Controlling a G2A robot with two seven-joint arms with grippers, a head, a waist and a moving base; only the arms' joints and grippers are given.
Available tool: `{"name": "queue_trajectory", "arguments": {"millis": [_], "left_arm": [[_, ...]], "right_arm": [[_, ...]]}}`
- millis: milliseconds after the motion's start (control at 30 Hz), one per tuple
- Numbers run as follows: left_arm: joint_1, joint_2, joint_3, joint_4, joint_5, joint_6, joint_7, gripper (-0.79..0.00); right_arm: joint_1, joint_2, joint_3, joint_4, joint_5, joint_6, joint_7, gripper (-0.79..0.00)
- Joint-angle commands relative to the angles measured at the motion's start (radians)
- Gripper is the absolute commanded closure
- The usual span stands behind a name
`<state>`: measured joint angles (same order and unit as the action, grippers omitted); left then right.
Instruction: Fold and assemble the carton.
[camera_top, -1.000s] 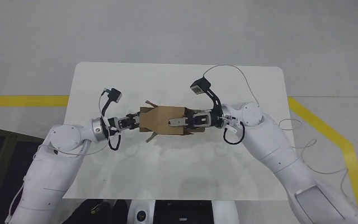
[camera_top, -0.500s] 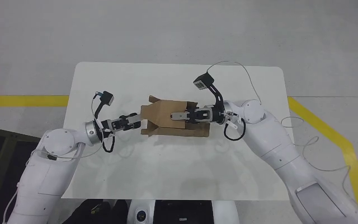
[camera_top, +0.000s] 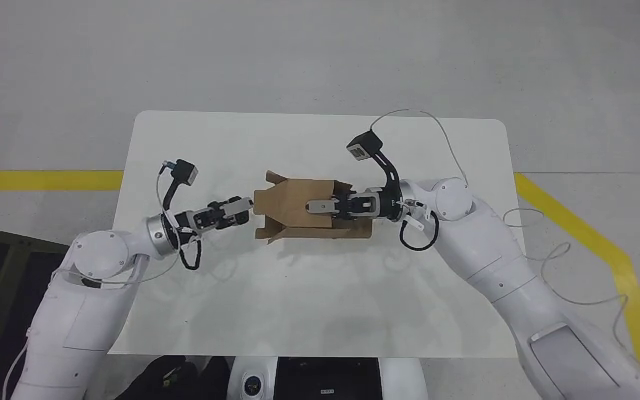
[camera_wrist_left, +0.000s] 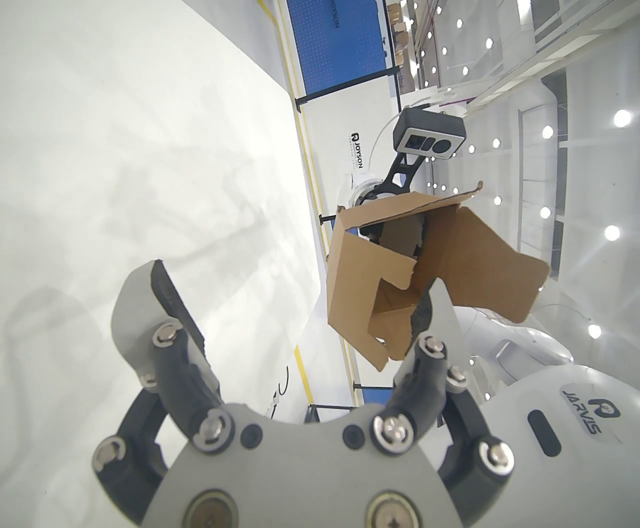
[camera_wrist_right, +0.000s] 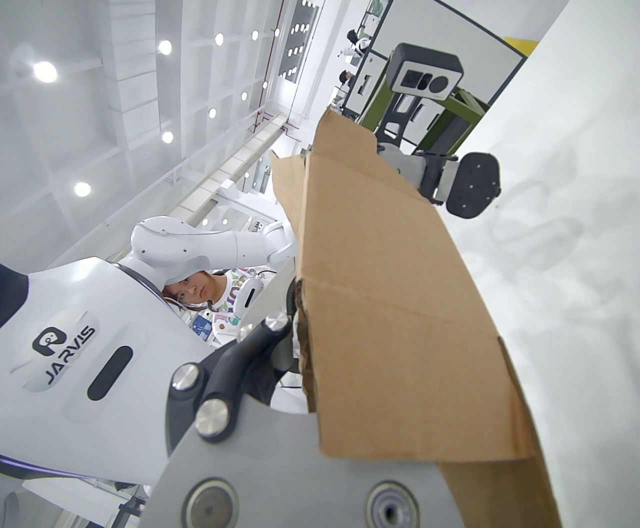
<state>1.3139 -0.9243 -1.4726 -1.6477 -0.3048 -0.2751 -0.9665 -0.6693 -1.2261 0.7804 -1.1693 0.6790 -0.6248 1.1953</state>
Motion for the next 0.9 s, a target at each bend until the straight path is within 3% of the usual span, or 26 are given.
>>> {"name": "queue_trajectory", "arguments": {"millis": [0, 167, 500, 867], "left_arm": [[0.012, 0.001, 0.000, 0.007, 0.010, 0.008, 0.001, -0.785], [0.020, -0.001, 0.027, 0.023, 0.026, 0.021, -0.012, -0.785], [-0.040, -0.010, 0.092, 0.051, 0.001, 0.017, -0.056, -0.785], [-0.077, -0.014, 0.113, 0.066, -0.004, 0.012, -0.059, -0.785]], "right_arm": [[0.001, 0.000, -0.002, 0.000, 0.003, -0.002, -0.002, 0.000], [0.007, -0.002, -0.009, -0.003, 0.011, -0.001, -0.001, 0.000], [0.015, -0.010, -0.033, 0.004, 0.019, 0.002, 0.002, 0.000], [0.024, -0.021, -0.059, -0.003, 0.040, 0.007, 0.007, 0.000]]}}
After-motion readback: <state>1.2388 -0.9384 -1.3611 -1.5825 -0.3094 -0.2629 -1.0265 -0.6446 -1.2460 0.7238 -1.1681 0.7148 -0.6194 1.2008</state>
